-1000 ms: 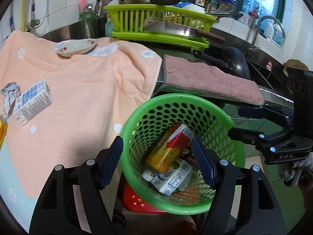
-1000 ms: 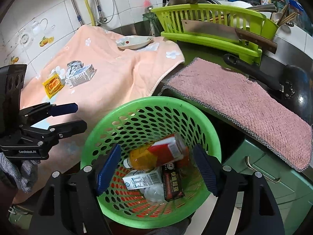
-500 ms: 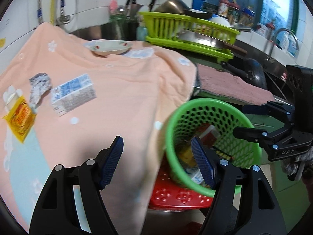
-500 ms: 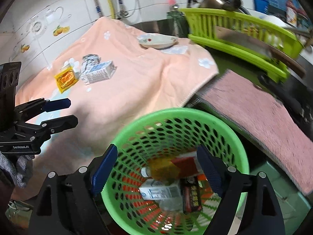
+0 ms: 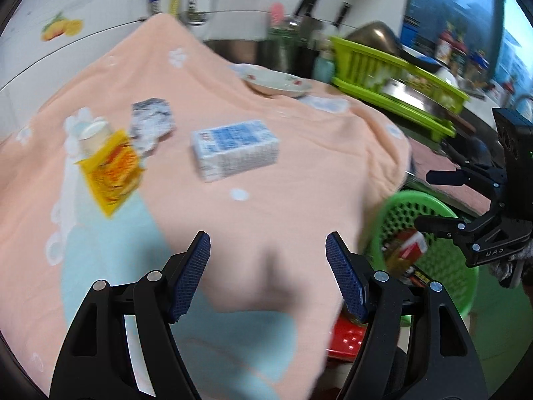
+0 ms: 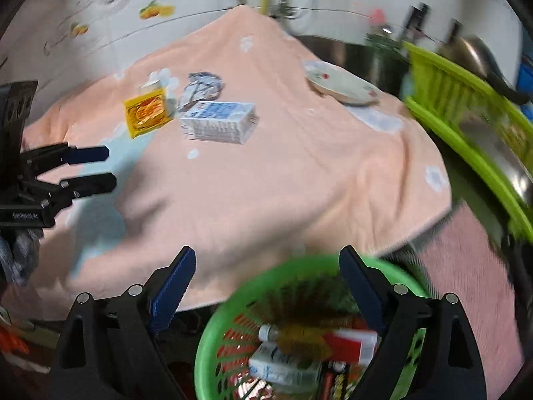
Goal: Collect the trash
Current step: 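Reach both tools back toward the remaining items on the towel, then grasp the flat milk carton with the right tool while the left tool grasps the yellow snack packet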
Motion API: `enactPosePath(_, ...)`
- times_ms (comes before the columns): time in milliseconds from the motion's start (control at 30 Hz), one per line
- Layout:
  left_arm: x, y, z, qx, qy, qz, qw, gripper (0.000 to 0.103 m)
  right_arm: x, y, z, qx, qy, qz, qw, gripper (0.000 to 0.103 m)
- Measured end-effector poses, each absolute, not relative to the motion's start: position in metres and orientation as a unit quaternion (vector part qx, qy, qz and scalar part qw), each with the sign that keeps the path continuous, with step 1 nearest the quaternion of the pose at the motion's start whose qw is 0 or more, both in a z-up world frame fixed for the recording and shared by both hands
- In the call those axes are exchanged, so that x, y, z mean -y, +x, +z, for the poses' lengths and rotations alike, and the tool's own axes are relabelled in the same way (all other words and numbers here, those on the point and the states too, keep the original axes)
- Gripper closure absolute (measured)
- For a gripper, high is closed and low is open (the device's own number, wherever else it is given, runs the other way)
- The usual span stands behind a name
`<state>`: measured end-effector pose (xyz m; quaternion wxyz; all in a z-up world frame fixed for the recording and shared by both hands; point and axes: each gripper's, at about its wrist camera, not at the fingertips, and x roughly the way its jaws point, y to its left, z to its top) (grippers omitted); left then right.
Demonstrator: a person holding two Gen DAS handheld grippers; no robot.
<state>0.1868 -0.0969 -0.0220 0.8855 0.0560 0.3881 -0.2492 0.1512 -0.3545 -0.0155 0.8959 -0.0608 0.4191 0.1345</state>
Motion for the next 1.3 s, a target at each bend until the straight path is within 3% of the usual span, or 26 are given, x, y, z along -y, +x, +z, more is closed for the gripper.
enactPosePath(667,-0.017,0.262,-0.026,-0.404,0.01,-0.138,0.904,0.032,0.253,0.325,-0.025,-0.436,-0.217,0.292,0.823,0.014)
enactPosePath(1300,-0.032,0.311,-0.041,-0.41,0.01,-0.136,0.902,0.03,0.204,0.401,-0.076,-0.47,-0.323,0.344,0.746,0.014)
